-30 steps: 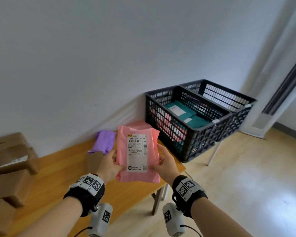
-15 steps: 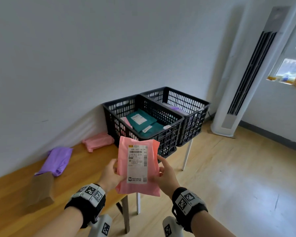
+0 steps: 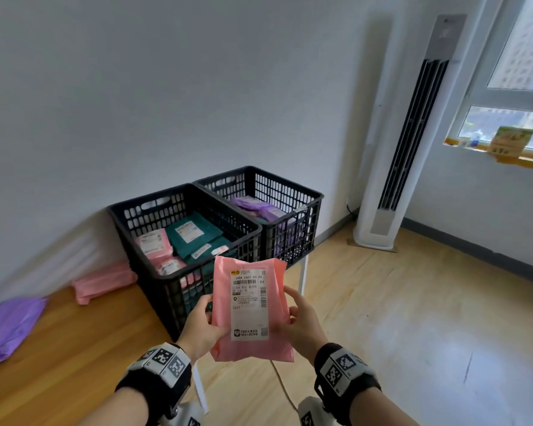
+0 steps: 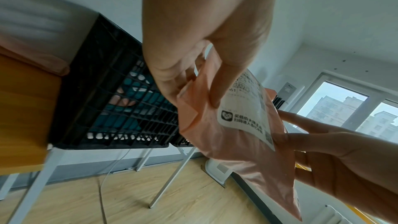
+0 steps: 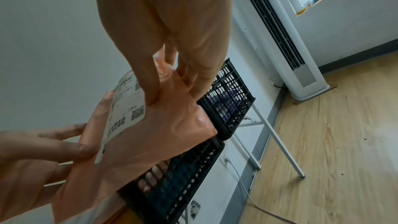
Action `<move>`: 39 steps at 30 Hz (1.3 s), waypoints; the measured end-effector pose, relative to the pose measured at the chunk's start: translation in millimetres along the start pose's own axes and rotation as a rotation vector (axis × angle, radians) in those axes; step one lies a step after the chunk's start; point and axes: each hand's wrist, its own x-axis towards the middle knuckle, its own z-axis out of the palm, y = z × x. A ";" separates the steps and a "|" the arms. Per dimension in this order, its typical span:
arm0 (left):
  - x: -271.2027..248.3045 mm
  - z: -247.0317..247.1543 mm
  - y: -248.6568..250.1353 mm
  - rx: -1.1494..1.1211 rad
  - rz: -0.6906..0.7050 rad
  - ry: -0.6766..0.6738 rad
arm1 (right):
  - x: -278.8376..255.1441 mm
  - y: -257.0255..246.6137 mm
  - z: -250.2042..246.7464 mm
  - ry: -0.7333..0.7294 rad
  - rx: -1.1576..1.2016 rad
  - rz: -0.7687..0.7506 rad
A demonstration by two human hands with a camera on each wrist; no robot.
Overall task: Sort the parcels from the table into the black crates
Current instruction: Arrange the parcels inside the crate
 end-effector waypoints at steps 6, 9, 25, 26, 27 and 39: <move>64.6 46.1 32.2 0.009 0.026 -0.055 | 49.2 -2.8 -58.7 0.039 0.037 -0.011; 100.9 68.6 46.0 0.005 0.048 -0.076 | 85.0 -2.0 -85.2 0.053 0.025 -0.014; 278.5 129.5 152.1 0.008 0.090 -0.044 | 277.0 -63.3 -193.6 0.074 -0.046 -0.063; 286.0 129.5 159.7 0.018 0.096 -0.034 | 286.8 -69.5 -198.5 0.065 -0.054 -0.078; 294.0 129.1 166.8 0.031 0.102 -0.021 | 297.0 -75.2 -203.1 0.053 -0.058 -0.088; 401.2 126.3 241.3 0.192 0.011 0.034 | 438.9 -138.3 -261.0 -0.246 -0.163 -0.122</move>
